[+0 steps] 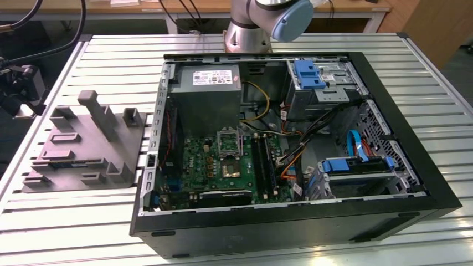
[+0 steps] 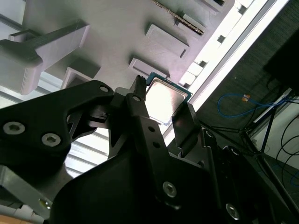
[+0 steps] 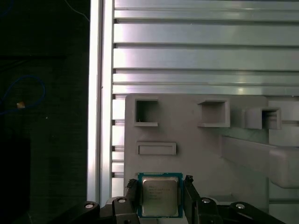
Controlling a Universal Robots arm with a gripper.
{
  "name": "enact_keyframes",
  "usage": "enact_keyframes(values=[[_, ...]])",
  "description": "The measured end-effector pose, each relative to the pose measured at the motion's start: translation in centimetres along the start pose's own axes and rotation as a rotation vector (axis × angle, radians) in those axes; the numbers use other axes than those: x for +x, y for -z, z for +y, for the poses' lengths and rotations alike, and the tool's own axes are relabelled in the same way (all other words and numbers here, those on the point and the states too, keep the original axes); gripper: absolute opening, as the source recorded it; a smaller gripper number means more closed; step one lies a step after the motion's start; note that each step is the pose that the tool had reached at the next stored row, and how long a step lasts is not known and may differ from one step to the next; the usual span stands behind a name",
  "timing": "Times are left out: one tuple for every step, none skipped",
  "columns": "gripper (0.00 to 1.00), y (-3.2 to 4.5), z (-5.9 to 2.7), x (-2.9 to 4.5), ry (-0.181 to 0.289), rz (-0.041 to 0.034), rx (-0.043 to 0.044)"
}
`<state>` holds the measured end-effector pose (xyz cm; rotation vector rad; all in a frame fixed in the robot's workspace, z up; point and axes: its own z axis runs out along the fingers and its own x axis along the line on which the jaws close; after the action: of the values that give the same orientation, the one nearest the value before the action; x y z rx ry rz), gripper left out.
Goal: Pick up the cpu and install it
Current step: 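Pick up the cpu and move it towards the insertion slot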
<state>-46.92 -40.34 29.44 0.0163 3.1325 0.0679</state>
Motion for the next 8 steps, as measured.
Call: enact_keyframes(values=[[0.47,0.04,0.0,0.0,0.0,0.0001,0.0],[0.47,0.09,0.0,0.0,0.0,0.0002,0.0001],[0.47,0.13,0.0,0.0,0.0,0.0003,0.0001],[0.47,0.15,0.01,0.0,0.0,0.0001,0.0001],[0.47,0.18,0.01,0.0,0.0,0.0,0.0],[0.47,0.19,0.01,0.0,0.0,-0.0001,0.0],[0.47,0.23,0.01,0.0,0.0,0.0001,0.0001],[0.47,0.25,0.01,0.0,0.0,0.0001,0.0001]])
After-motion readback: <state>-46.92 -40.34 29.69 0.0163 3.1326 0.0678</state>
